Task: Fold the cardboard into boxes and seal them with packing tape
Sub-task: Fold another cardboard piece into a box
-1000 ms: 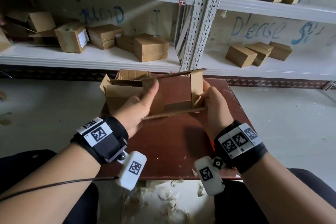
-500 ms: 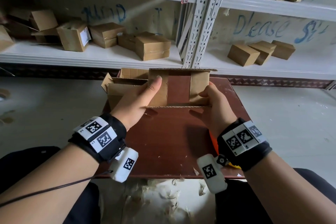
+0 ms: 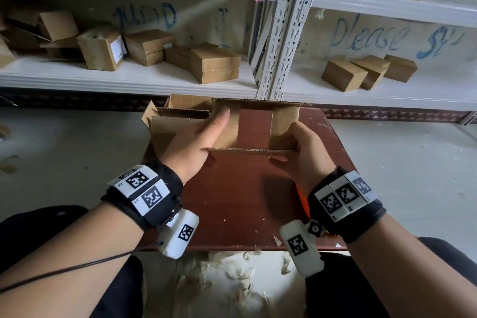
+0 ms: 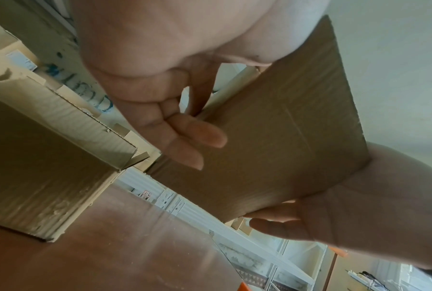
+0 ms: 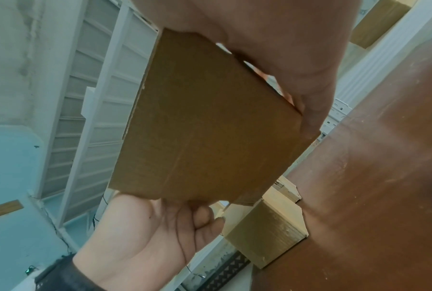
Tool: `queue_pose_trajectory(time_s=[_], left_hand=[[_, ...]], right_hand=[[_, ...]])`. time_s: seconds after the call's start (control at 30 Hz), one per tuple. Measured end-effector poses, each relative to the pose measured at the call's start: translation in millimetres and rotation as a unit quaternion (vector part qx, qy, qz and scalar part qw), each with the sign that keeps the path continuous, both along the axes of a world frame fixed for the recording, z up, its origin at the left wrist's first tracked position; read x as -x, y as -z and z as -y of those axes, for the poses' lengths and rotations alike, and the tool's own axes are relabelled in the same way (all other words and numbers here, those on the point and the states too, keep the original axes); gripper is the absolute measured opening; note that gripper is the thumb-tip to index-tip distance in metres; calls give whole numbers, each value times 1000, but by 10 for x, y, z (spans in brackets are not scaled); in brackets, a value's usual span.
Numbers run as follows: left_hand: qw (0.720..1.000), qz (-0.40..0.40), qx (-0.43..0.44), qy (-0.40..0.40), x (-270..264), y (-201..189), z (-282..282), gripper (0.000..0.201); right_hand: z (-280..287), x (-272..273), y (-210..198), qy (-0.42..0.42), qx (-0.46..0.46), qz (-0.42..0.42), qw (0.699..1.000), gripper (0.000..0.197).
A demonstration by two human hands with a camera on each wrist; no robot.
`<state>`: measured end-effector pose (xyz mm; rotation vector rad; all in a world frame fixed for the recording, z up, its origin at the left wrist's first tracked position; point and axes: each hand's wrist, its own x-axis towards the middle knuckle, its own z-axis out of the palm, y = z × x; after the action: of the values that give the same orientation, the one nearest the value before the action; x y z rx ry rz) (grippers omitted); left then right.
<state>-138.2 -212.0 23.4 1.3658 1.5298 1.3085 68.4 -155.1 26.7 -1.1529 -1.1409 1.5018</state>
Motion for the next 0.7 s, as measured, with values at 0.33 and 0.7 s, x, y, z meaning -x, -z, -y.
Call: queue_pose_trajectory(time_s=[0.33,0.7], left_hand=[[996,46,-15,-76,104,73,-97,100],[996,87,-6,-24,78,-49,-18,40]], right_hand=[[56,117,28,-39,8,76,996,51],[49,132,34,-8,11,56,998,41]])
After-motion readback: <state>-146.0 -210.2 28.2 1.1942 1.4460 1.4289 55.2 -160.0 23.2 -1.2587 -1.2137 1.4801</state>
